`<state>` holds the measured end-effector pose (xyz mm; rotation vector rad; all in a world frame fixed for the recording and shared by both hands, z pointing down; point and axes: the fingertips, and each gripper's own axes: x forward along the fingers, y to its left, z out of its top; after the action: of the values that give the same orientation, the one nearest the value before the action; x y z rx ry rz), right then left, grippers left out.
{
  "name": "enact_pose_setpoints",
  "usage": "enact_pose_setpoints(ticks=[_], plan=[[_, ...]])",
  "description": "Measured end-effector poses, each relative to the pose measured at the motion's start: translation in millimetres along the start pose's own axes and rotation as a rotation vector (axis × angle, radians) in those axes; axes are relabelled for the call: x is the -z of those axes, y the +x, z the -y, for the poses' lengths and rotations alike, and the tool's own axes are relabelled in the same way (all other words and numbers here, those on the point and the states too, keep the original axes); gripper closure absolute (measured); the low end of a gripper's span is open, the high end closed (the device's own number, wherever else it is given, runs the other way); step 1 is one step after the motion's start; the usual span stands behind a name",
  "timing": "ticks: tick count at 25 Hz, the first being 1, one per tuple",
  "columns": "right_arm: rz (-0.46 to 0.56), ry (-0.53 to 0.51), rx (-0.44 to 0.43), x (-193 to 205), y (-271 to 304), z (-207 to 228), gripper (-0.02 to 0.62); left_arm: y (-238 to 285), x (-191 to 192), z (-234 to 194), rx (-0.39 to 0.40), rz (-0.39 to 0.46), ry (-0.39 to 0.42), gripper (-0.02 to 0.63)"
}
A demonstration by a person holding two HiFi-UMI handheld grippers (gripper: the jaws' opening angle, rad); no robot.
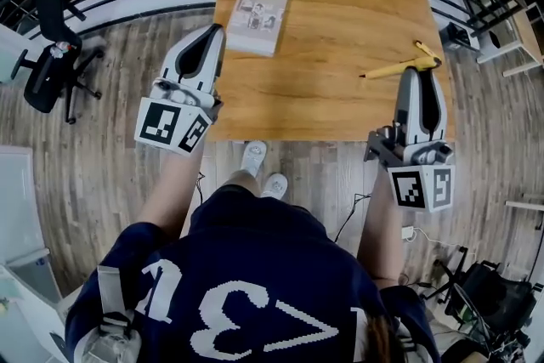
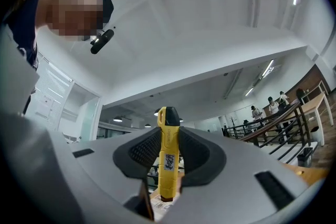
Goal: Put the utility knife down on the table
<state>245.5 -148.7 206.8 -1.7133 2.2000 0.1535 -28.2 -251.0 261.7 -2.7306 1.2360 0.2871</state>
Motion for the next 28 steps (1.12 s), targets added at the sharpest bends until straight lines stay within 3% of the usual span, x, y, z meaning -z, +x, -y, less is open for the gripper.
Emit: enact_pose_setpoints(ticks=[9,16,28], plan=[[0.010,-0.028,0.042,10.7,68.8,24.0,0.480,77.7,6.6,-43.1,0.059,0.026,0.003,0.591],[-0.010,-0.013,0.056,33.6,103.6,27.2,0.480,104.7,25.3,-70.5,0.076,0.014,-0.019,0.591],[-0.098,0.030,-0.027,58.9,137.9,58.0,0.479,121.4,46.1,-69.7,0.000,-0.016,-0.029,0.590]])
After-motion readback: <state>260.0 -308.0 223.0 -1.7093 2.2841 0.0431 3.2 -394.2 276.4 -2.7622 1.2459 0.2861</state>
